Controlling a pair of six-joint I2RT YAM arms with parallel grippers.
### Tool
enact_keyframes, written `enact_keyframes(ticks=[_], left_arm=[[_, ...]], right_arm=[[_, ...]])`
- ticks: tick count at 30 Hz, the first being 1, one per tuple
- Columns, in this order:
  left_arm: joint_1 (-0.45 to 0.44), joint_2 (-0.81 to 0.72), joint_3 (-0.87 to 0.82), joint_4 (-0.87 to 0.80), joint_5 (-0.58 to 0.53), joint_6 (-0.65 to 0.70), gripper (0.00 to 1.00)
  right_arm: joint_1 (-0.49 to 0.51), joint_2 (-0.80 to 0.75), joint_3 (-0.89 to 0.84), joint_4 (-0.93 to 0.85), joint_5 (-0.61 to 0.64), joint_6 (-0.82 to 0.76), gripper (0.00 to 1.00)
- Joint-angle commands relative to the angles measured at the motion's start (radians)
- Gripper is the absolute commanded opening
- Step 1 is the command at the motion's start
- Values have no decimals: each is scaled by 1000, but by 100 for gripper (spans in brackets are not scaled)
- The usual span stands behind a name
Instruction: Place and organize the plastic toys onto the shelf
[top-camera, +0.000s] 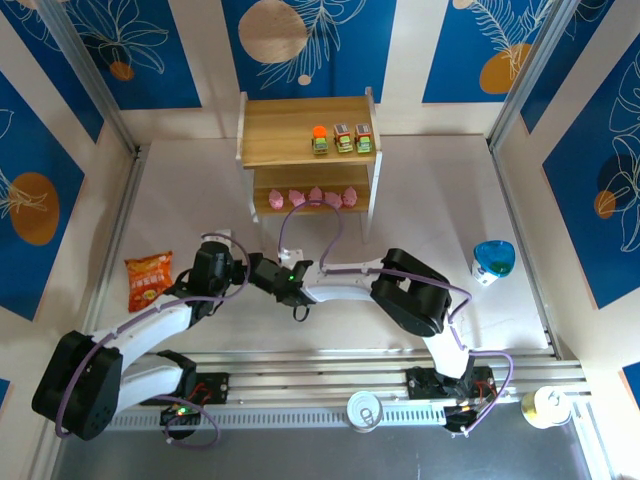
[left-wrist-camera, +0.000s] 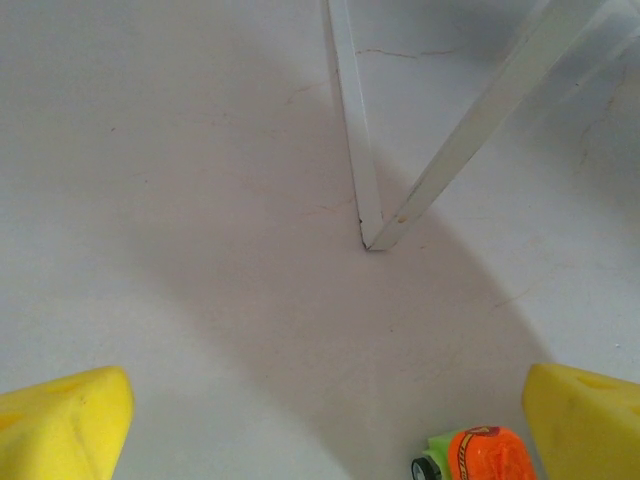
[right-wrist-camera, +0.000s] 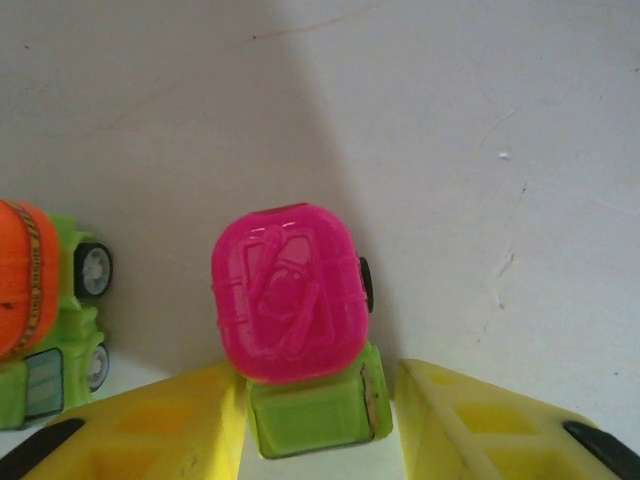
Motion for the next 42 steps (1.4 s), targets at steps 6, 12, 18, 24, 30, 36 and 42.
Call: enact_keyframes(ticks=[6,12,18,24,30,36,42], left_arm=[[13,16,2,25,40,-10,99],[16,25,3,30,52,-13,99],[19,28,2,31,57,-13,99],[19,31,3,33,60,-14,99],[19,32,2,35,61,-11,99],[19,41,6,38,69,-13,99],[19,41,6,39,71,-11,99]], right_arm=[[2,36,47,-32,46,-9,43],[-1,39,39,-8,55,-74,43],[-4,27,7,36,46,-151,43],[-15,16,-34,82,23,-188,41],[-18,5,-49,89,33,-186,37],[-23,-11,-55,84,46,-176,34],[-20,-66,-75,77,70,-166,31]])
